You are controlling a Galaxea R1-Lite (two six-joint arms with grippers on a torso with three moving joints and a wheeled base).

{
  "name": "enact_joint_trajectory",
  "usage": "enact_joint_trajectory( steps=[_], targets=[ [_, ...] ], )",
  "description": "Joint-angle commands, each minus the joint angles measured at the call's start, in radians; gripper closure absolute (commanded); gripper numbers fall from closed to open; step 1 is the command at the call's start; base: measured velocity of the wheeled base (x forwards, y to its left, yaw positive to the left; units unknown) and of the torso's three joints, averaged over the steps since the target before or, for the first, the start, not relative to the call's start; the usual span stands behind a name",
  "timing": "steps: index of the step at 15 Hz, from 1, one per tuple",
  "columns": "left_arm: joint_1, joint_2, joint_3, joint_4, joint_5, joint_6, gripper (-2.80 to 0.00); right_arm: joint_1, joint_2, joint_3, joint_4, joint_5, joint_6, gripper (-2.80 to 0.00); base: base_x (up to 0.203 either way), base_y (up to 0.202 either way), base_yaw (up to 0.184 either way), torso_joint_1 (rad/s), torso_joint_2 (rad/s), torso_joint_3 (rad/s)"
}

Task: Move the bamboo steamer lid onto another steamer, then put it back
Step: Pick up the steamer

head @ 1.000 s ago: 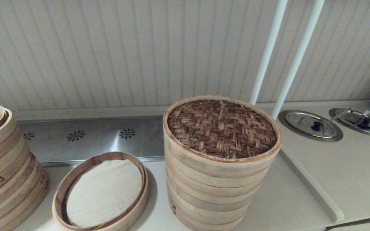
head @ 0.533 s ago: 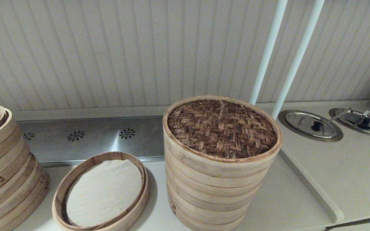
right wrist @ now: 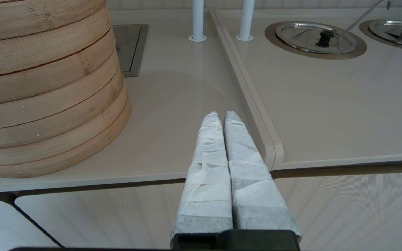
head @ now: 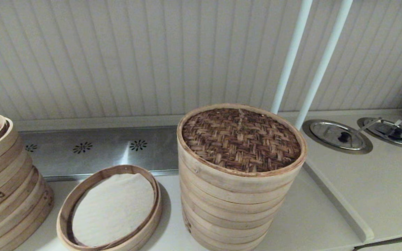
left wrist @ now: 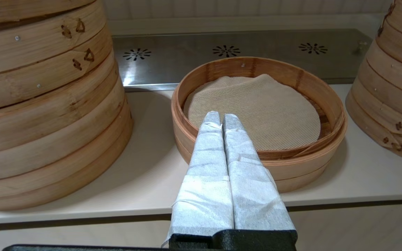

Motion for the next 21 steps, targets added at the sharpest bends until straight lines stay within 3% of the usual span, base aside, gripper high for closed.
enact_joint_trajectory(
  steps=[1, 13, 15, 21],
  targets=[
    [0.000, 0.000, 0.001, -0.001, 0.001, -0.015, 0.00, -0.001, 0.000, 0.003, 0.000, 0.000, 0.000, 0.00, 0.000, 0.000, 0.000, 0.000, 0.00, 0.000],
    [0.000, 0.000, 0.001, -0.003, 0.002, -0.027, 0.00, -0.001, 0.000, 0.003, 0.000, 0.000, 0.000, 0.00, 0.000, 0.000, 0.000, 0.000, 0.00, 0.000],
    [0.000, 0.002, -0.003, -0.007, -0.001, 0.004, 0.00, 0.000, 0.000, 0.003, 0.000, 0.001, 0.000, 0.00, 0.000, 0.000, 0.000, 0.000, 0.00, 0.000],
    [0.000, 0.101, -0.108, 0.000, -0.049, 0.027, 0.00, -0.001, 0.000, 0.003, 0.002, 0.000, 0.000, 0.00, 0.000, 0.000, 0.000, 0.000, 0.00, 0.000]
  ],
)
